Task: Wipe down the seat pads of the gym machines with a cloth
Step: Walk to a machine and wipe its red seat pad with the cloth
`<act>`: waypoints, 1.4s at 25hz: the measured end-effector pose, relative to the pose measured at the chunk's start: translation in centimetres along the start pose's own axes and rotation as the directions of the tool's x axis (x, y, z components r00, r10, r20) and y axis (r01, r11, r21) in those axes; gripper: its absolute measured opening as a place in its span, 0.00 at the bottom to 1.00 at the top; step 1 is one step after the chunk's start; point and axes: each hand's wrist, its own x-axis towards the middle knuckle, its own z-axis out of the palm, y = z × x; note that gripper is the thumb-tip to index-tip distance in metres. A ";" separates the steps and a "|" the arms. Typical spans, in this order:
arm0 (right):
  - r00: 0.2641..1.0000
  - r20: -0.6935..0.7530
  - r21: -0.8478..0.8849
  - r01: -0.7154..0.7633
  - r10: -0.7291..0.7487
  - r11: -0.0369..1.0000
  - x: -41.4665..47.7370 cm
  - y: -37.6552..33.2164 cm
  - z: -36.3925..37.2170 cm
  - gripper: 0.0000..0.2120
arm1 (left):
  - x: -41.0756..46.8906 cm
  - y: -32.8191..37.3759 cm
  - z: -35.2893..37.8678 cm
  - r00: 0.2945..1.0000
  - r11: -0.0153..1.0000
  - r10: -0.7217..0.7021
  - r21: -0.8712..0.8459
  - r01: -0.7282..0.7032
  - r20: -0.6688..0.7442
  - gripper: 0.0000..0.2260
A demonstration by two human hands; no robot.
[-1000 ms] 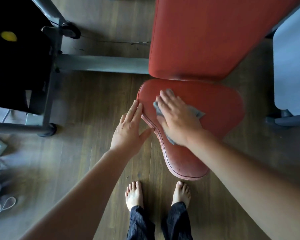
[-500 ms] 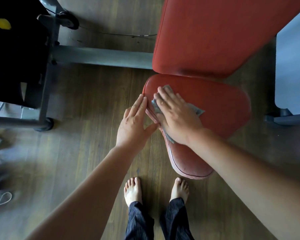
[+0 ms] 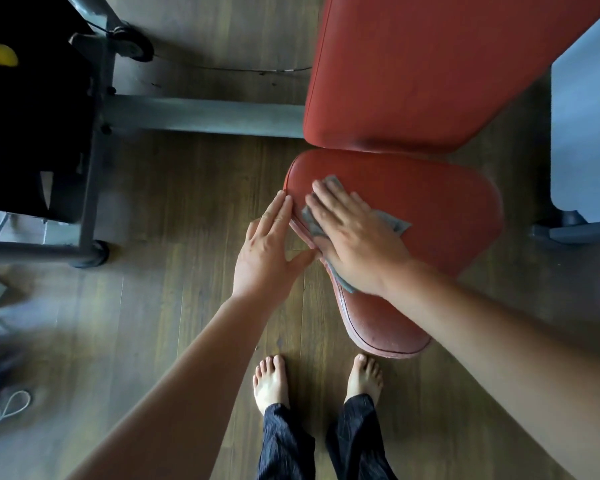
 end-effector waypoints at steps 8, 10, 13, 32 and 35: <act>0.972 -0.047 0.039 -0.228 0.229 0.973 8.9 1.0 -0.9 0.27 | 0.2 0.1 0.3 1.000 1.000 -0.019 -0.005 0.019 0.016 0.44; 0.969 -0.080 0.038 -0.232 0.234 0.972 6.0 -0.3 -0.1 0.28 | 0.2 0.2 0.1 1.000 1.000 -0.023 -0.014 0.023 0.014 0.44; 0.985 -0.027 0.049 -0.170 0.171 0.984 3.6 -1.9 0.6 0.29 | 0.3 0.1 -0.3 0.999 0.999 -0.027 -0.036 0.028 0.024 0.46; 0.944 -0.073 0.049 -0.318 0.321 0.947 -0.8 2.3 -0.7 0.26 | 0.4 3.1 0.5 0.981 0.967 0.193 0.165 -0.194 0.023 0.27; 0.966 -0.054 0.064 -0.249 0.253 0.966 -8.8 -1.0 0.0 0.27 | 0.5 4.0 1.4 0.978 0.963 0.210 0.176 -0.205 -0.008 0.24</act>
